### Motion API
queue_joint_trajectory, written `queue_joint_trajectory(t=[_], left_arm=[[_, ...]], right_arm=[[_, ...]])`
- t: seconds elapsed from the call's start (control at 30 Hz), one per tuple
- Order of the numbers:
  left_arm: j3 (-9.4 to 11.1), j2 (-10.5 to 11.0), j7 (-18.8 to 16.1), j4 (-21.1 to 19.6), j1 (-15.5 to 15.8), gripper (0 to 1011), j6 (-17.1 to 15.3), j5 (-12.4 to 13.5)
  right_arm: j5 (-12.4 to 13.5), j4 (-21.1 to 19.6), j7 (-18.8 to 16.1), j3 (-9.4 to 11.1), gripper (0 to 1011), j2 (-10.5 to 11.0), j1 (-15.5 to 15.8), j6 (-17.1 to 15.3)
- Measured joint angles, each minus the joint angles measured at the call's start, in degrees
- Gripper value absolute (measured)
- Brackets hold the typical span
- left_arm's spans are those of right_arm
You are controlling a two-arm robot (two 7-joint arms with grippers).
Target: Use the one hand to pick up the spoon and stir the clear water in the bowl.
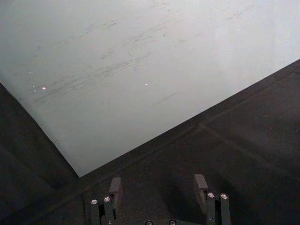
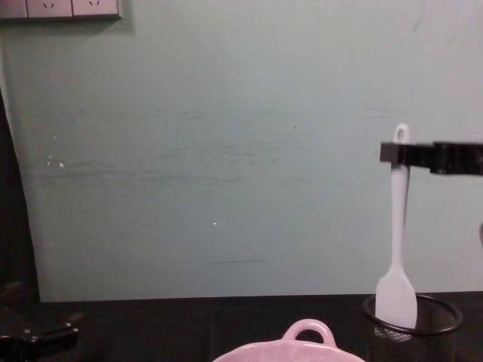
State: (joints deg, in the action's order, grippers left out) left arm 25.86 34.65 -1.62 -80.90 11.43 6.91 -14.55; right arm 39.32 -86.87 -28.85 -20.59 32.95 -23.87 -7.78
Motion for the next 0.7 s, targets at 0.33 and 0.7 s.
queue_joint_trajectory(t=[0.33, 0.7], left_arm=[[0.0, 0.0, 0.0, 0.0, 0.0, 1005, 0.0, 0.0], [0.0, 0.0, 0.0, 0.0, 0.0, 1005, 0.0, 0.0]], right_arm=[[3.27, 4.65, -1.47, -0.28, 113, -1.0, 0.78, 0.13], [6.35, 8.4, -2.54, -0.55, 113, -1.53, 1.06, 0.23]])
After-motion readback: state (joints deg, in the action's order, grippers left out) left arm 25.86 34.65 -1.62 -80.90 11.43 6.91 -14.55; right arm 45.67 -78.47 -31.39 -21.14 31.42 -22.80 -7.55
